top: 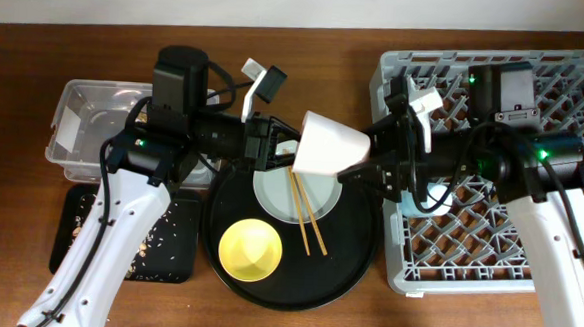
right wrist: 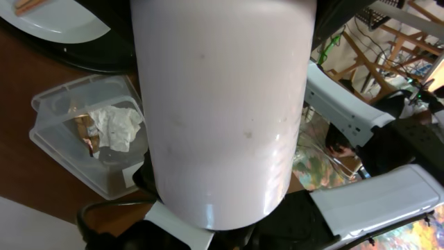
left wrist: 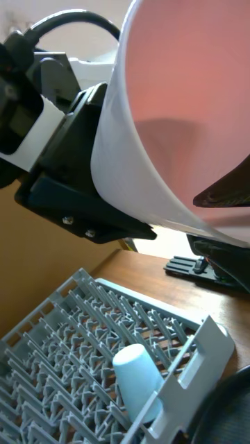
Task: Sort waste into correct bins and load items into the dishwasher rack
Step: 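Hand the pink cup from the left gripper to the right gripper, then place the pink cup upside down in the rack with the right gripper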
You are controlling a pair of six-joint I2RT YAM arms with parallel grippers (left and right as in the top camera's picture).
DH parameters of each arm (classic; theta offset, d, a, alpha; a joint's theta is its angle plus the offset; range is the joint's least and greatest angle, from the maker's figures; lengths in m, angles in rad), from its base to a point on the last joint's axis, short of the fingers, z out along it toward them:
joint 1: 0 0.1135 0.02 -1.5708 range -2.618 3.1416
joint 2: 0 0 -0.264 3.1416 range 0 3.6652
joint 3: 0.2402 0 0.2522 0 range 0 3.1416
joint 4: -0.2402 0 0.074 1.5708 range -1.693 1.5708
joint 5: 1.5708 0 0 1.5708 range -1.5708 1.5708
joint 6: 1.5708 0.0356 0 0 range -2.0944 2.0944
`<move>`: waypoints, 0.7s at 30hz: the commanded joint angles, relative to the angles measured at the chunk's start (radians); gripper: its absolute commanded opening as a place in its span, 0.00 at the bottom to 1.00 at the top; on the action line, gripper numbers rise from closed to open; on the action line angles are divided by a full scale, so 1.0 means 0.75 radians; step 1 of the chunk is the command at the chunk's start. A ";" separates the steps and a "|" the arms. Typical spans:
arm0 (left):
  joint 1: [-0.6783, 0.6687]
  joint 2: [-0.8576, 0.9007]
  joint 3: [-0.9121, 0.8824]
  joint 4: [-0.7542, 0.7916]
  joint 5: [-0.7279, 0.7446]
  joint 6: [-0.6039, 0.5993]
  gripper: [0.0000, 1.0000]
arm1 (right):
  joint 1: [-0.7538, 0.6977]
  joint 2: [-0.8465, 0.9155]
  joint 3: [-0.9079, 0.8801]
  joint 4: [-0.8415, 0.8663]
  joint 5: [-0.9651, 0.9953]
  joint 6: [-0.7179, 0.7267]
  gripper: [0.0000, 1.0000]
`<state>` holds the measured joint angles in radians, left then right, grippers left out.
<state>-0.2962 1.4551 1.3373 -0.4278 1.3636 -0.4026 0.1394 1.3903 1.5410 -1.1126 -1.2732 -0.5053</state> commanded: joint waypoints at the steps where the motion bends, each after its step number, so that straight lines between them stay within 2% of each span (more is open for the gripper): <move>1: -0.012 0.007 0.003 -0.066 -0.085 0.055 0.16 | 0.003 0.012 0.012 0.025 0.082 0.038 0.49; 4: -0.012 0.007 0.003 -0.133 -0.212 0.081 0.17 | -0.023 0.011 0.012 0.092 0.104 0.167 0.49; 7: -0.012 0.007 0.003 -0.191 -0.367 0.085 0.28 | -0.040 0.011 0.012 0.109 0.121 0.233 0.49; 9: -0.011 0.007 0.003 -0.229 -0.581 0.085 0.40 | -0.040 0.011 0.012 0.093 0.240 0.266 0.49; 10: -0.012 0.007 0.003 -0.244 -0.650 0.084 0.43 | -0.040 0.011 0.012 0.093 0.340 0.323 0.49; 13: -0.012 0.007 0.003 -0.361 -0.946 0.084 0.57 | -0.040 0.012 0.011 0.055 0.960 0.565 0.49; 16: -0.012 0.007 0.003 -0.481 -1.116 0.085 0.60 | -0.040 0.016 0.011 -0.001 1.481 0.703 0.49; 21: -0.012 0.007 0.001 -0.558 -1.222 0.085 0.61 | -0.040 0.126 0.011 -0.013 1.760 0.790 0.49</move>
<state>-0.3019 1.4551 1.3373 -0.8303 0.5278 -0.3546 0.1139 1.4364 1.5402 -1.1206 -0.1162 0.0238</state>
